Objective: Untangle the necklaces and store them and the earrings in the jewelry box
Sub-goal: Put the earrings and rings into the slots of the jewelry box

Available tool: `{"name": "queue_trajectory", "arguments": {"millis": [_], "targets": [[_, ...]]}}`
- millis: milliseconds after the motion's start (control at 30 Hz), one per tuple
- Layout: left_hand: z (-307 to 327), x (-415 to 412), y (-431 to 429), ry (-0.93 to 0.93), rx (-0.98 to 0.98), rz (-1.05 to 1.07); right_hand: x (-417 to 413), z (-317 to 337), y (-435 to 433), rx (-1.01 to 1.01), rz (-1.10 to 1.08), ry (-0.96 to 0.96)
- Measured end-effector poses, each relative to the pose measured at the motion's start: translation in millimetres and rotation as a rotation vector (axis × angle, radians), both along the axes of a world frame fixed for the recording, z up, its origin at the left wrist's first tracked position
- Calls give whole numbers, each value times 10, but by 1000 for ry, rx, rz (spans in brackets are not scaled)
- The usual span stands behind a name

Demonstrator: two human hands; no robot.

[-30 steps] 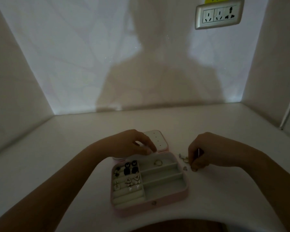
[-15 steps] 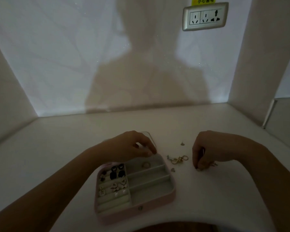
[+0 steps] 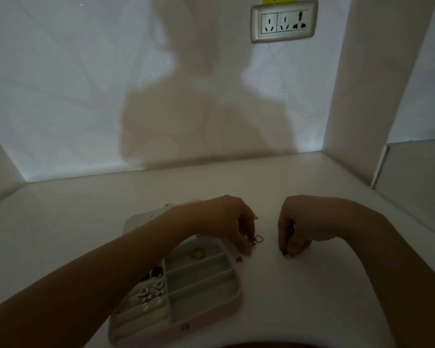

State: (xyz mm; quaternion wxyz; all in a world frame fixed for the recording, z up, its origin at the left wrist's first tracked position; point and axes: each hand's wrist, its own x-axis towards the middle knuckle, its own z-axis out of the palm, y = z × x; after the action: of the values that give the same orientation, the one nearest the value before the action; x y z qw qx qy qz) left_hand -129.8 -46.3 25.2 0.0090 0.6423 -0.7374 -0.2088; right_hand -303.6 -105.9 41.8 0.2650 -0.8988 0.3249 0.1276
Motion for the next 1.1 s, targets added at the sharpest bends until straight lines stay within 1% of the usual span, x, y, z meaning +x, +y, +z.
{"name": "queue_trajectory", "arguments": {"millis": [200,367,500,700,800,900,1100], "targets": [[26,112,0,125,1,-3,-1,-10,-15,26,-4,-5],[19,208,-2,258,-6,92,-11,-7,-26,34,1,-10],[25,223,-24,328,43,126,-14,-10,-37,36,9,-22],[21,248,-39,360,41,134,-4,-30,-63,31,-7,-37],[22,258,-44,377,44,151,-7,-30,-77,-29,-5,-68],[17,261,-52,356,53,149,19,-41,-67,-100,-5,-128],[6,248,-73,337,48,125,162,-136,52,-124,87,-216]]}}
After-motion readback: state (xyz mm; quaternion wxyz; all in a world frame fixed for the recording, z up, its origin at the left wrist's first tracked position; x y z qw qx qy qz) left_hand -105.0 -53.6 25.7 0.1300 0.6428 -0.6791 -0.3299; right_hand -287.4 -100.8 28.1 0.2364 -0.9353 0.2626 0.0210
